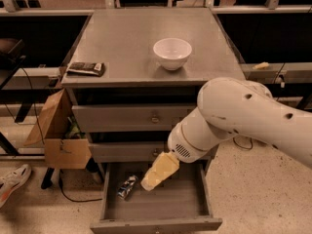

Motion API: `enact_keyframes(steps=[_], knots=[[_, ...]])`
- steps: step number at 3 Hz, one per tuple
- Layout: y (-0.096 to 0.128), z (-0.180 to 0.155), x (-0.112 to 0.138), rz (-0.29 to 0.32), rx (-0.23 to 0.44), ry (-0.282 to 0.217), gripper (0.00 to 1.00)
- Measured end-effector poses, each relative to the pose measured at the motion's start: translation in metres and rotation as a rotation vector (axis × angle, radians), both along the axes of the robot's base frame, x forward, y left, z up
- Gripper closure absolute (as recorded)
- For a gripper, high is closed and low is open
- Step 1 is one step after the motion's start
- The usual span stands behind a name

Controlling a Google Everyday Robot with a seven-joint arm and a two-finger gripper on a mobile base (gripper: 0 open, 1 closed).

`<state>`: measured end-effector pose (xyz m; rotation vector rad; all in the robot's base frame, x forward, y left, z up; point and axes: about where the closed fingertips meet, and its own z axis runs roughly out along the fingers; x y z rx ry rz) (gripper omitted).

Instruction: Pick redbull can from bottom drawer and place on counter

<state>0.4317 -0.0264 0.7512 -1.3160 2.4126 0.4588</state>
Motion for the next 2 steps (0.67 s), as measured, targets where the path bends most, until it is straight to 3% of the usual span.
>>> enact_keyframes(steps=[1,2], knots=[[0.0,0.0,0.0,0.0,0.0,0.0,0.0],[0.007,-0.014,0.004,0.018,0.041,-0.021,0.0]])
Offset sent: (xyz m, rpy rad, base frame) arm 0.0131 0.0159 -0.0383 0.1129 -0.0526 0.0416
